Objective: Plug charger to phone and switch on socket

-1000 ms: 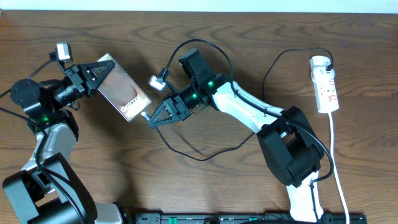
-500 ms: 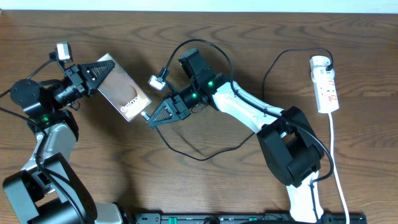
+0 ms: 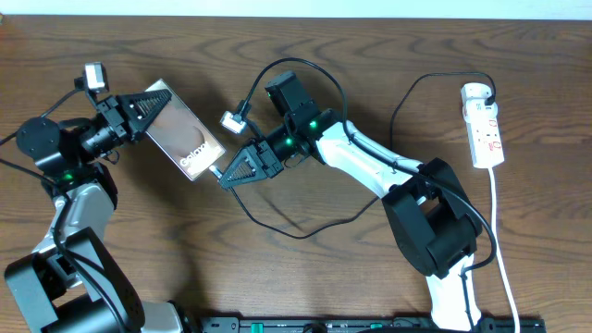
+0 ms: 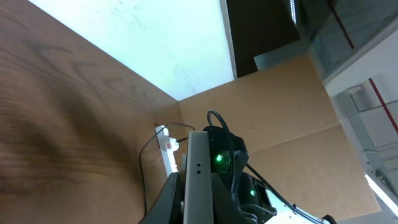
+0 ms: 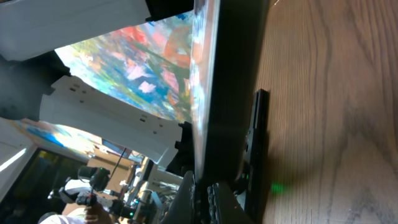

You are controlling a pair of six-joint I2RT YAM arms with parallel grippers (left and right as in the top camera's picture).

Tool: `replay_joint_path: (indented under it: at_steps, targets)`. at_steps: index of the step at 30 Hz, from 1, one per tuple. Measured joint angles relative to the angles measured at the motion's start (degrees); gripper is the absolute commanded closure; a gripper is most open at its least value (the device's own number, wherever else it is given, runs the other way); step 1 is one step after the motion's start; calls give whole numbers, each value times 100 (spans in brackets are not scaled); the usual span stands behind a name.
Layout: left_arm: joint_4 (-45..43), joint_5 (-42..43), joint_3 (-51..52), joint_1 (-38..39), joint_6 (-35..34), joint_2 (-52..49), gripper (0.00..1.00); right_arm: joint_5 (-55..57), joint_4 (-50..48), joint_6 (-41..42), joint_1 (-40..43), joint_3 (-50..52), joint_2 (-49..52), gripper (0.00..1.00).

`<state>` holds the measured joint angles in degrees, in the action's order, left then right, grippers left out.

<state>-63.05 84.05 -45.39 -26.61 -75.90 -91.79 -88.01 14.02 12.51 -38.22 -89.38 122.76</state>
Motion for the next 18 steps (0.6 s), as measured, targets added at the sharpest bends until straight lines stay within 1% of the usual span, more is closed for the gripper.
replay_joint_path:
  at_steps: [12, 18]
  targets:
    - [-2, -168, 0, 166, -31, 0, 93, -76, 20, 9, 0, 0, 0, 99]
    - [-9, -166, 0, 166, 125, 2, 93, -74, 20, 9, 0, 0, 0, 99]
